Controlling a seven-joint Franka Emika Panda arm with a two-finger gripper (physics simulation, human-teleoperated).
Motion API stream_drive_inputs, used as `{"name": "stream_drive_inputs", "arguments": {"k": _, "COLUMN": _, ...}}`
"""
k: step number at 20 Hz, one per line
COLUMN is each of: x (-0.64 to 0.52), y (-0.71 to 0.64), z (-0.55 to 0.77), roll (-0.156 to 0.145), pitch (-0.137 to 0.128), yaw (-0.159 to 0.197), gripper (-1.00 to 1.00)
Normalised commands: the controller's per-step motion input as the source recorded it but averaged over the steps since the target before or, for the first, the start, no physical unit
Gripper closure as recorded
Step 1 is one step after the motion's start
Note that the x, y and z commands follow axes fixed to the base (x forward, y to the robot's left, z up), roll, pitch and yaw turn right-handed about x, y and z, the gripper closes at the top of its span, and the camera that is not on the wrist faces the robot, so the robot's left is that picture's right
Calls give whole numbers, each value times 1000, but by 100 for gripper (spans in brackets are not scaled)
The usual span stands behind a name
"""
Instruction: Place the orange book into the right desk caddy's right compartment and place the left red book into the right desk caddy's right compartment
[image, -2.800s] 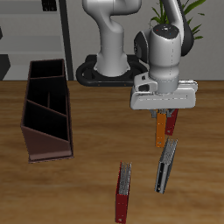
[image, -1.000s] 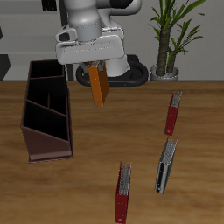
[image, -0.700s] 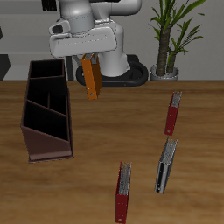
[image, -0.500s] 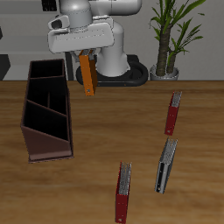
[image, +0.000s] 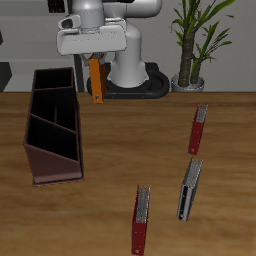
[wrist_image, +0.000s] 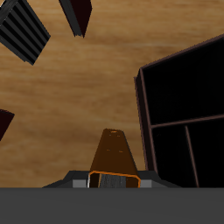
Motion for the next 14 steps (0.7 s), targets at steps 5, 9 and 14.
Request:
{"name": "stream_drive_inputs", "arguments": {"k": 5, "x": -410, "y": -129, "z": -232, "roll": -22, "pitch": -16, "yaw": -10, "gripper": 100}}
{"name": "stream_drive_inputs", "arguments": {"k": 9, "x": -295, "y": -123, "z": -113, "roll": -20, "pitch": 5, "yaw": -37, "gripper": 100}}
{"name": "stream_drive_inputs", "arguments": {"k": 14, "x": -490, "y": -144, "z": -14, "roll": -20, "pitch": -48, "yaw": 25, "gripper": 100}}
